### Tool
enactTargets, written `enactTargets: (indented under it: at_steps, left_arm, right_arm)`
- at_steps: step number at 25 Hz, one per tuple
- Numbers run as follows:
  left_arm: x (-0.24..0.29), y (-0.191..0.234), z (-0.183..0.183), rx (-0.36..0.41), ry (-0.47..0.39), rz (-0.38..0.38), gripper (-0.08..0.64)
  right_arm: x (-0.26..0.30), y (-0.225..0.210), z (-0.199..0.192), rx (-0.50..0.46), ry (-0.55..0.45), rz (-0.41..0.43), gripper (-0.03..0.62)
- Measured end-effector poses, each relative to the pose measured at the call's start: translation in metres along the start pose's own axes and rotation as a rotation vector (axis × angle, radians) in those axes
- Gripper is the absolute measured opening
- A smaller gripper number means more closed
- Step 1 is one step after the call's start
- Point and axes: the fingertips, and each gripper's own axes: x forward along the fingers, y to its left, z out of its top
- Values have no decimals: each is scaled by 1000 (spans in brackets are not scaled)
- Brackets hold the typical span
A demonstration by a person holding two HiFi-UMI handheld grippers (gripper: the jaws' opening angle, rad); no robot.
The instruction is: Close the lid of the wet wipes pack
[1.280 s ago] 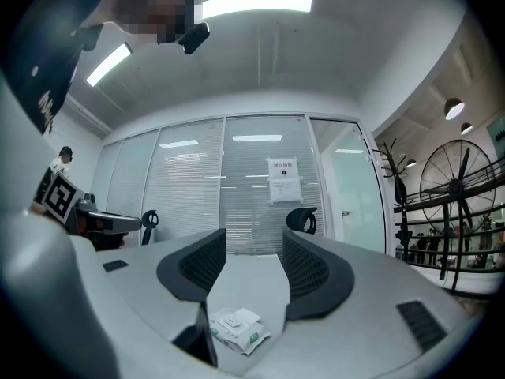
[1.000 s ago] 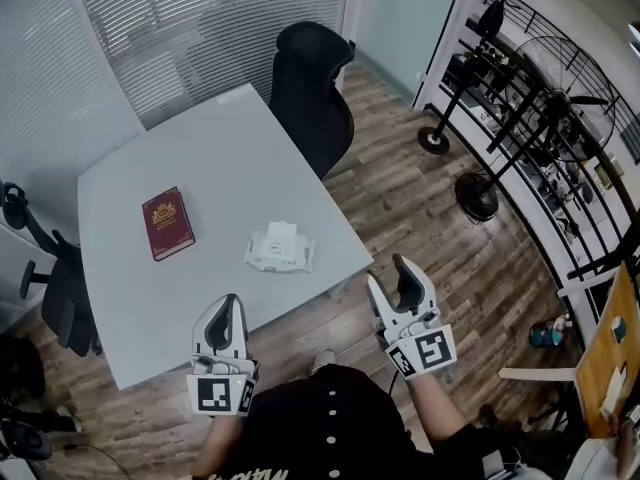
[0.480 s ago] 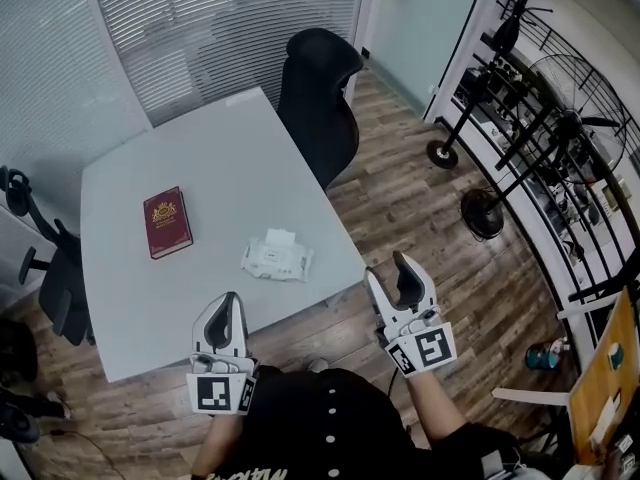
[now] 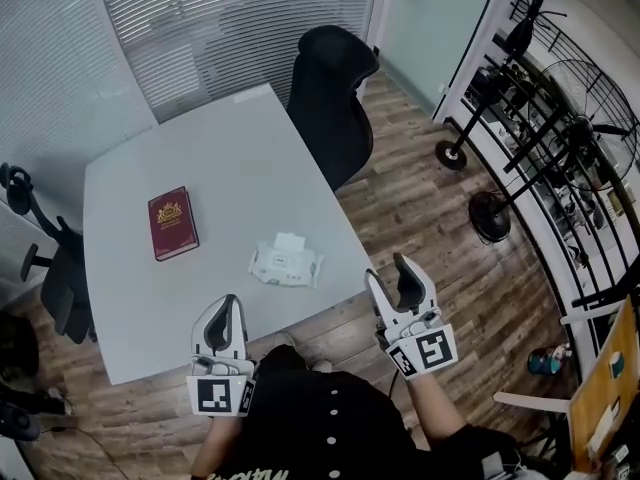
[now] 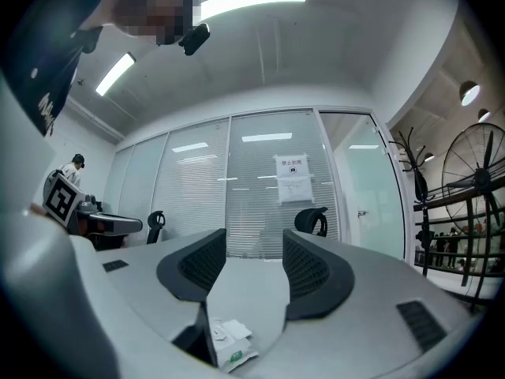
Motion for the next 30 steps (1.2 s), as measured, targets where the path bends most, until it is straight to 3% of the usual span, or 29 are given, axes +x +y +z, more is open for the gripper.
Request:
enactTargets:
  at_steps: [16,30]
  left_arm:
    - [69,59,0,-25,-2,-32,8]
    - [79,97,-10,-35,35,-3,8]
  right_arm:
    - [79,-12,-1,-21,25,-34,221]
    - [122,5,-15,-2,73,12,221]
